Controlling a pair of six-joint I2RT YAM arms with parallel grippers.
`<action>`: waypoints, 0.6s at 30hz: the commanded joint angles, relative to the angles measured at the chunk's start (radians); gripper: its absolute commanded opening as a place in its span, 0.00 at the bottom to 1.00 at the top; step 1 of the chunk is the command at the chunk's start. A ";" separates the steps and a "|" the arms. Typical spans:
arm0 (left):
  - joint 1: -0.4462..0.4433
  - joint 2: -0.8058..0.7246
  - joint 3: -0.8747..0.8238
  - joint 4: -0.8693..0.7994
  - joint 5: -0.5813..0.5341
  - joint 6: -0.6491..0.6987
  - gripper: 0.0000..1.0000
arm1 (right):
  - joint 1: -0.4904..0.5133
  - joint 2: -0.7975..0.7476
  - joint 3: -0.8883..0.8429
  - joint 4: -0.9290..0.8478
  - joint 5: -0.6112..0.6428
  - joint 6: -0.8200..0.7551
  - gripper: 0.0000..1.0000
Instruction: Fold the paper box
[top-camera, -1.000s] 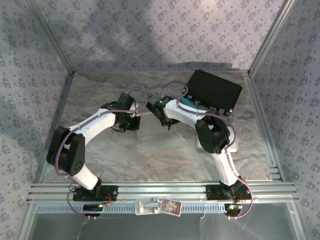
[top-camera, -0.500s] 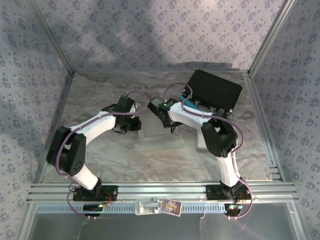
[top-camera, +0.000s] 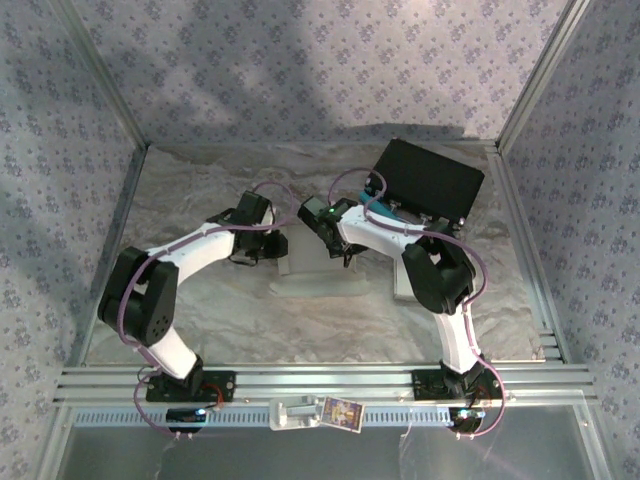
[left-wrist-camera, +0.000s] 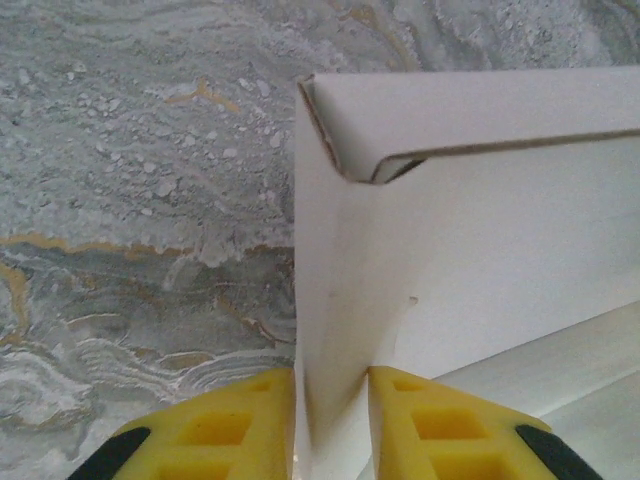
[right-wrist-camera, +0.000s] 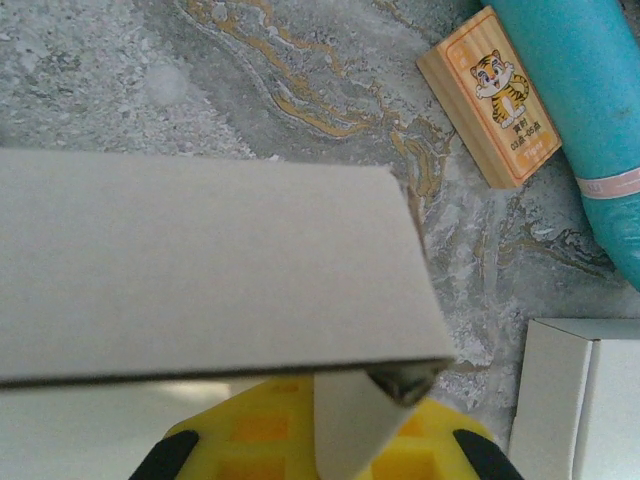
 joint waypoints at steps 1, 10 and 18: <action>0.007 0.014 -0.017 0.032 -0.005 -0.006 0.30 | 0.002 -0.017 -0.023 -0.022 -0.006 -0.021 0.00; 0.007 0.031 -0.034 0.047 -0.002 0.001 0.24 | 0.003 -0.017 -0.028 -0.011 -0.017 -0.022 0.00; -0.035 0.054 0.003 -0.032 -0.160 -0.017 0.14 | 0.010 -0.014 -0.018 -0.024 0.002 -0.014 0.00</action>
